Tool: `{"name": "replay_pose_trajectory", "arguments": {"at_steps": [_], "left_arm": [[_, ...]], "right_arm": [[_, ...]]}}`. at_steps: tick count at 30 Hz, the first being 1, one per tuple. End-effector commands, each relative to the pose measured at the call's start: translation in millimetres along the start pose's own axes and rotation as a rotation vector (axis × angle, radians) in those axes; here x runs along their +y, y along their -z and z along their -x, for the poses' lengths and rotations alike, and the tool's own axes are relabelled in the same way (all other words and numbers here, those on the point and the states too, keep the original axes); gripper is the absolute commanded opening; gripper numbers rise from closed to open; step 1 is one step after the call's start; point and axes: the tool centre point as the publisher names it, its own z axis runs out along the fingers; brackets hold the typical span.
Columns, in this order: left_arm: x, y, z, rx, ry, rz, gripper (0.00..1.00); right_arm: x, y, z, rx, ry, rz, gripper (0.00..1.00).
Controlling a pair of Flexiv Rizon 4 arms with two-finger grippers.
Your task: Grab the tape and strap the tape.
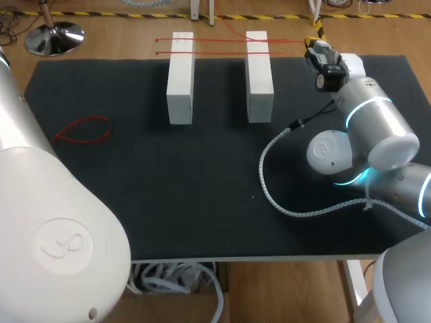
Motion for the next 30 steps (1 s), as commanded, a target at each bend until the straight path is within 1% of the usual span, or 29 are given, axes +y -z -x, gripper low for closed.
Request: {"name": "replay_pose_trajectory", "arguments": {"at_steps": [1,10,11,12,13,14,15,16,18,19,20,21,22,23,25,27,28,29,30], "left_arm": [[-0.6,1.0,-0.3,0.000,0.002,0.004,0.00],[-0.6,1.0,-0.3,0.000,0.002,0.004,0.00],[-0.6,1.0,-0.3,0.000,0.002,0.004,0.00],[-0.6,1.0,-0.3,0.000,0.002,0.004,0.00],[-0.6,1.0,-0.3,0.000,0.002,0.004,0.00],[-0.6,1.0,-0.3,0.000,0.002,0.004,0.00],[-0.6,1.0,-0.3,0.000,0.002,0.004,0.00],[-0.6,1.0,-0.3,0.000,0.002,0.004,0.00],[-0.6,1.0,-0.3,0.000,0.002,0.004,0.00],[-0.6,1.0,-0.3,0.000,0.002,0.004,0.00],[-0.6,1.0,-0.3,0.000,0.002,0.004,0.00],[-0.6,1.0,-0.3,0.000,0.002,0.004,0.00],[-0.6,1.0,-0.3,0.000,0.002,0.004,0.00],[-0.6,1.0,-0.3,0.000,0.002,0.004,0.00],[-0.6,1.0,-0.3,0.000,0.002,0.004,0.00],[-0.6,1.0,-0.3,0.000,0.002,0.004,0.00],[-0.6,1.0,-0.3,0.000,0.002,0.004,0.00],[-0.6,1.0,-0.3,0.000,0.002,0.004,0.00],[-0.6,1.0,-0.3,0.000,0.002,0.004,0.00]], "right_arm": [[0.4,-1.1,0.8,0.002,0.000,-0.001,0.00],[0.4,-1.1,0.8,0.002,0.000,-0.001,0.00],[-0.1,-1.3,-0.7,-0.009,0.036,-0.003,0.00],[-0.9,-1.9,-2.1,-0.012,0.108,-0.022,0.00],[-2.1,-2.1,-4.9,-0.007,0.103,-0.011,0.00],[-2.2,-2.6,-10.2,-0.006,0.137,-0.008,0.00],[-3.1,-3.0,-13.9,-0.005,0.211,-0.018,0.00],[-4.2,-3.8,-18.1,-0.003,0.251,-0.005,0.00],[-6.4,-4.9,-25.8,-0.011,0.370,-0.013,0.00],[-7.5,-5.6,-29.9,-0.007,0.379,-0.015,0.00],[-8.4,-6.6,-35.6,-0.007,0.424,-0.016,0.00],[-9.6,-8.0,-40.1,0.027,0.470,-0.028,0.00],[-12.1,-8.6,-45.4,0.026,0.445,-0.034,0.00],[-14.0,-9.2,-50.8,0.042,0.456,-0.050,0.00],[-17.7,-10.5,-57.9,0.073,0.545,-0.092,0.00],[-20.5,-10.4,-62.4,0.054,0.613,-0.154,0.00],[-21.7,-10.8,-64.2,0.032,0.603,-0.190,0.00],[-22.8,-10.6,-64.6,0.008,0.619,-0.214,0.00],[-24.6,-10.2,-63.8,0.027,0.688,-0.250,0.00]]}}
